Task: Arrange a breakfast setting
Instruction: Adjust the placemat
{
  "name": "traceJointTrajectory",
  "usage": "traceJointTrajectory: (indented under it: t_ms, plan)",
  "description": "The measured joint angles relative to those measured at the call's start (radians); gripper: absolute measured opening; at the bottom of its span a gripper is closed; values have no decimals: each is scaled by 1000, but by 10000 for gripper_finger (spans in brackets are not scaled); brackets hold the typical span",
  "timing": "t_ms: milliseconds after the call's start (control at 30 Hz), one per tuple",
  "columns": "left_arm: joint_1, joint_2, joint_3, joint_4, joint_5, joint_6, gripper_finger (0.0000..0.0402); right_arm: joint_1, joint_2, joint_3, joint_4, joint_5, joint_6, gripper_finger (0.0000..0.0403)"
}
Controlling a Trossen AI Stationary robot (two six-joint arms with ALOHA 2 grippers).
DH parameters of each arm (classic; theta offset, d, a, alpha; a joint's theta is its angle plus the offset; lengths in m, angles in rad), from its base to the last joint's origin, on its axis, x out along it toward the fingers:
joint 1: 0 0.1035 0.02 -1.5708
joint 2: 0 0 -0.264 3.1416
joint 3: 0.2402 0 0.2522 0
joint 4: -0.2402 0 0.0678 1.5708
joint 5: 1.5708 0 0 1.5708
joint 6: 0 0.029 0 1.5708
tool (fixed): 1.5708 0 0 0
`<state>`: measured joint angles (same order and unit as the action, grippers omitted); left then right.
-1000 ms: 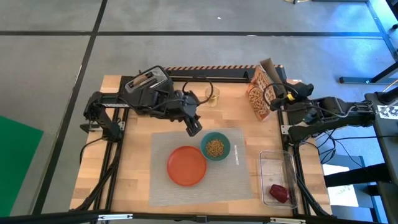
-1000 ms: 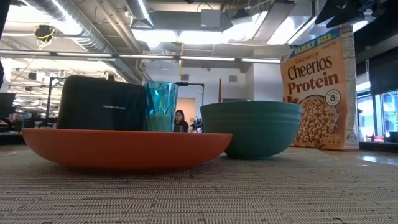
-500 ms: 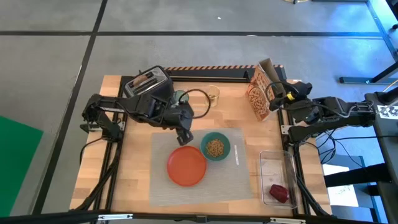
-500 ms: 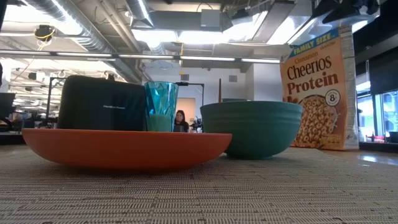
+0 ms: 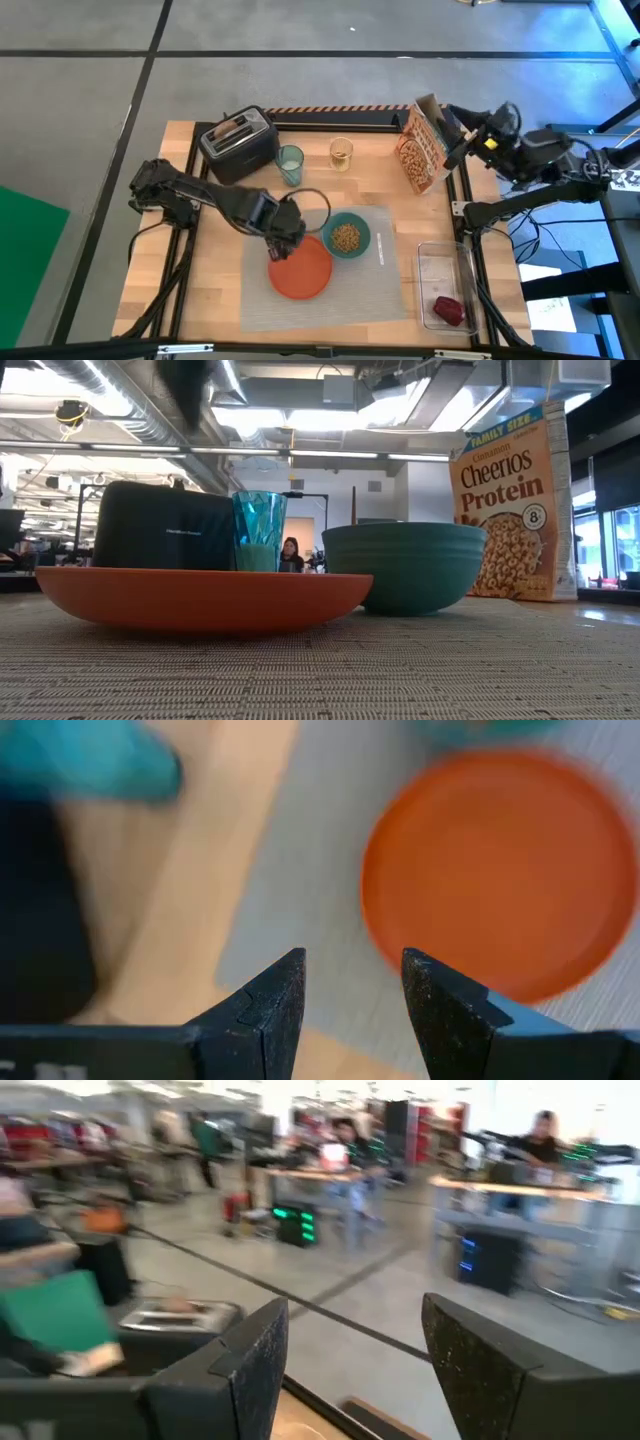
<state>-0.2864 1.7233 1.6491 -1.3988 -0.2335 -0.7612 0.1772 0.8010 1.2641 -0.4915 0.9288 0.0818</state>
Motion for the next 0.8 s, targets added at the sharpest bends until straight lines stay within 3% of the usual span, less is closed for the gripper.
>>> traceJointTrajectory:
  t_ms: [233,433,600,800]
  plan:
    - [-46,-4,-241,39,111,-100,158,0,170,132,-16,-195,-10,202]
    - [-56,-52,-499,337,243,-111,127,0,323,154,-65,-416,90,103]
    - [-56,-66,-637,502,255,-127,93,0,434,155,-175,-543,247,11]
    - [-56,-69,-786,681,284,-123,63,22,534,155,-356,-591,402,12]
